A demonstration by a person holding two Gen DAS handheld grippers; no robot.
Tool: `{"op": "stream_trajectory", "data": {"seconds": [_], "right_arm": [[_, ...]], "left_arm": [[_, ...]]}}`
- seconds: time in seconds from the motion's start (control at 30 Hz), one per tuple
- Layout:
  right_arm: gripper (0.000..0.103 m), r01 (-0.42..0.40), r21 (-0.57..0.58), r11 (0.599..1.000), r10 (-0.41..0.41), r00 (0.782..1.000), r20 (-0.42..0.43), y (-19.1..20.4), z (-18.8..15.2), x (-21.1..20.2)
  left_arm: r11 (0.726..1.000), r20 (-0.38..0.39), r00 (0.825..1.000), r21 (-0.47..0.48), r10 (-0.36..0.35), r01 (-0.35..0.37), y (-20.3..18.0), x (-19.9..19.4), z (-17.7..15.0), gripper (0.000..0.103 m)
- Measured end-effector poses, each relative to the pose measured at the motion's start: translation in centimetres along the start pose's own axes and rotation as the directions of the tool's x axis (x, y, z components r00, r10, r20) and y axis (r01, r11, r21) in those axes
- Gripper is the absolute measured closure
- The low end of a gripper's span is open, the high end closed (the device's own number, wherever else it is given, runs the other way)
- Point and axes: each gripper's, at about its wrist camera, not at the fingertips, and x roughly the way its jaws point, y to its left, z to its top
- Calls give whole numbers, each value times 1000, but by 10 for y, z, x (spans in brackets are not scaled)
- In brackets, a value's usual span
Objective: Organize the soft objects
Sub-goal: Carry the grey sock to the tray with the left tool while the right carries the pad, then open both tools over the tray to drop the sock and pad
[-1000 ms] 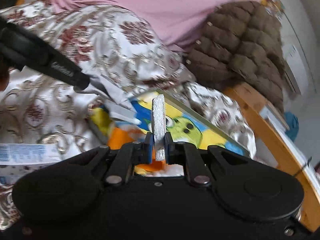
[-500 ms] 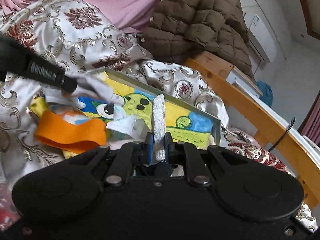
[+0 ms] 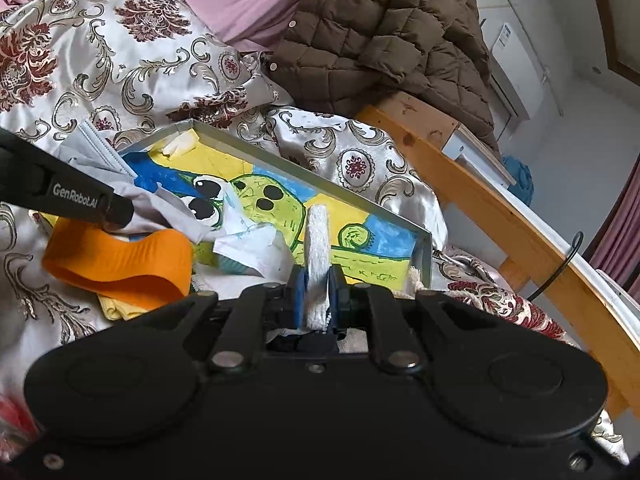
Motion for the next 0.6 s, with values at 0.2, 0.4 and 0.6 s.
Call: {"op": "stream_trajectory", "data": {"seconds": [0.2,0.4,0.6], "right_arm": [[89,2,34,999,-3,1000,4,-2,5,-12],[71,17,79,997,-20,999,34,-13,11,-30],[53,10,140,990,-20,998,66,-29,14,-52]], "left_arm": [[1000,-18,1000,-14,-2,1,-1,-1,2,84],[1000,8,1000,6,12,-12,-11,-15,7,68],[999,73,996,28,45,-47,-22,-41,14,50]]}}
